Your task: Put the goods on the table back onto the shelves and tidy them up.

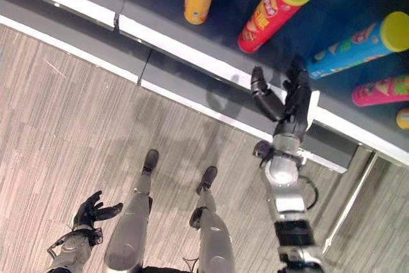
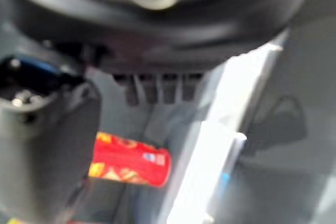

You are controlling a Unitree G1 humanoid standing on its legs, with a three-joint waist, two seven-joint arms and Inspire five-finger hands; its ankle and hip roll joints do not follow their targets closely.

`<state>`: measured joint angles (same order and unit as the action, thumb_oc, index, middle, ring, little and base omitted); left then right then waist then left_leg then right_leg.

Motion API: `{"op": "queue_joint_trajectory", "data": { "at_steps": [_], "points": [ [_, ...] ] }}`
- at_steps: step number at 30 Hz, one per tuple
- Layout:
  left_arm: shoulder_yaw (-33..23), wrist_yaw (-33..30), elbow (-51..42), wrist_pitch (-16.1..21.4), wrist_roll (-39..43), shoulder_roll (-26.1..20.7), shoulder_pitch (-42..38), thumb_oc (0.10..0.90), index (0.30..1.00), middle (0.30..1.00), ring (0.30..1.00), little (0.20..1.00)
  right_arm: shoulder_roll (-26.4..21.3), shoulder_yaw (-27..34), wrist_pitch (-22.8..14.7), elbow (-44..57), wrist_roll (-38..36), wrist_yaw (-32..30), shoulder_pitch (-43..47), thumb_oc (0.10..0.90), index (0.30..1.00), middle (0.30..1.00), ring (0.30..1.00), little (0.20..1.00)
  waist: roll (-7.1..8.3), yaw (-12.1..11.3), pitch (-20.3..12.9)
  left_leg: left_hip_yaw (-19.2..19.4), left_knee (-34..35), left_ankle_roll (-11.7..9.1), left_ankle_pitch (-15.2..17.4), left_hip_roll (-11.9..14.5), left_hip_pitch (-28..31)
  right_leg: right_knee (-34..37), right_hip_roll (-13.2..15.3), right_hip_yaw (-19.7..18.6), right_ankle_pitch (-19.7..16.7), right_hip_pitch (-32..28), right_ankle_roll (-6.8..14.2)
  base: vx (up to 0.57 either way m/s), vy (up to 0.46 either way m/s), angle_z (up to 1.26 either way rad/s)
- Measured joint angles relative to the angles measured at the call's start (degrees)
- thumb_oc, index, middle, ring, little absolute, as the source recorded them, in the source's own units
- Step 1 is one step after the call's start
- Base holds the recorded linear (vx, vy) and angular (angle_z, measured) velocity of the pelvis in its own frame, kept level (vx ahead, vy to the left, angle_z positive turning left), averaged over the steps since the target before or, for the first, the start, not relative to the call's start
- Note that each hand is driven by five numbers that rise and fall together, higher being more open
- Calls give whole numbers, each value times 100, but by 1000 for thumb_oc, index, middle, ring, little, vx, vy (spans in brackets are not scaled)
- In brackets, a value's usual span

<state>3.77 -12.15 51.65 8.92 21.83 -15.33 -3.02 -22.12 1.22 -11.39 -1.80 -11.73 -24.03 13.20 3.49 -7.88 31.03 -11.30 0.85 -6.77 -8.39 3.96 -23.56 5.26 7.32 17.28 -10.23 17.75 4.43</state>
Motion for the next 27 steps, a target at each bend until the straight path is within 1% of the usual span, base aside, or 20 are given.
{"op": "queue_joint_trajectory", "data": {
  "at_steps": [3, 6, 9, 13, 18, 19, 20, 23, 27],
  "points": [
    [-9, -14, 2, -22, 0, 13, -2, 800, 900, 900, 900, 900, 209, -147, -2, 17, -75, 243, -145, 800, 900, 900, 900, 900, 17, 104, 2, -5, 0, 0, 0, 12, 0, 0, -11, 4, 0, -3, 0, 0, 0, 0],
    [-12, -14, 4, -33, 1, 43, -2, 800, 900, 900, 900, 900, 205, -438, 3, 12, -270, 509, -258, 800, 900, 900, 900, 900, 27, 119, 3, 0, 2, 1, 1, 13, 4, 0, -10, -4, 0, -2, 0, 0, 0, 0],
    [-9, -13, 9, -44, 0, 50, -2, 800, 900, 900, 900, 900, 190, -771, 4, 5, -366, 656, -107, 800, 900, 900, 900, 900, 32, 122, 1, 16, 2, 1, 1, 15, 13, -1, -10, -14, -1, -4, 0, -2, 4, -1],
    [-3, -13, -2, -44, 1, 50, -1, 800, 900, 900, 900, 900, 214, -1099, 7, -37, -522, 845, 507, 800, 900, 900, 900, 900, 38, 43, 0, 41, 1, 1, -1, 23, 37, 0, -11, -18, -6, -22, -4, -4, 9, -2],
    [0, -12, 39, -42, 8, 46, 0, 800, 900, 900, 900, 900, 173, -1430, 15, -254, -683, 862, 1342, 800, 900, 900, 900, 900, 46, -128, -4, -24, 3, -2, -3, 15, 62, 0, -12, 40, 2, -85, 6, 10, -6, 6],
    [3, -11, 48, -43, 8, 48, -1, 800, 900, 900, 900, 900, 182, -1449, 12, -246, -681, 887, 1422, 800, 900, 900, 900, 900, 46, -141, -4, -42, 3, -2, -3, 12, 62, 0, -10, 57, 4, -93, 7, 12, -8, 13],
    [6, -3, 53, -40, 8, 50, -2, 800, 900, 900, 900, 900, 184, -1430, -2, -233, -694, 883, 1581, 800, 900, 900, 900, 900, 46, -249, -4, -84, 5, -2, -3, 0, 60, 0, -3, 120, 18, -110, 18, 23, -24, 13],
    [6, 2, 155, -39, 8, 43, -17, 800, 900, 900, 900, 900, 183, -1447, -4, -324, -722, 876, 1739, 800, 900, 900, 900, 900, 46, -373, -4, -111, 6, -2, -3, -12, 59, 0, 4, 142, 24, -124, 16, 12, -18, 6],
    [1, 3, 469, -39, 8, 28, -39, 800, 900, 900, 900, 900, 148, -1463, -4, -1051, -765, 852, 2270, 800, 900, 900, 900, 900, 46, -436, -4, -170, 6, -17, -14, -22, 49, 0, 7, 177, 30, -147, 20, 19, -18, 6]
  ]
}}
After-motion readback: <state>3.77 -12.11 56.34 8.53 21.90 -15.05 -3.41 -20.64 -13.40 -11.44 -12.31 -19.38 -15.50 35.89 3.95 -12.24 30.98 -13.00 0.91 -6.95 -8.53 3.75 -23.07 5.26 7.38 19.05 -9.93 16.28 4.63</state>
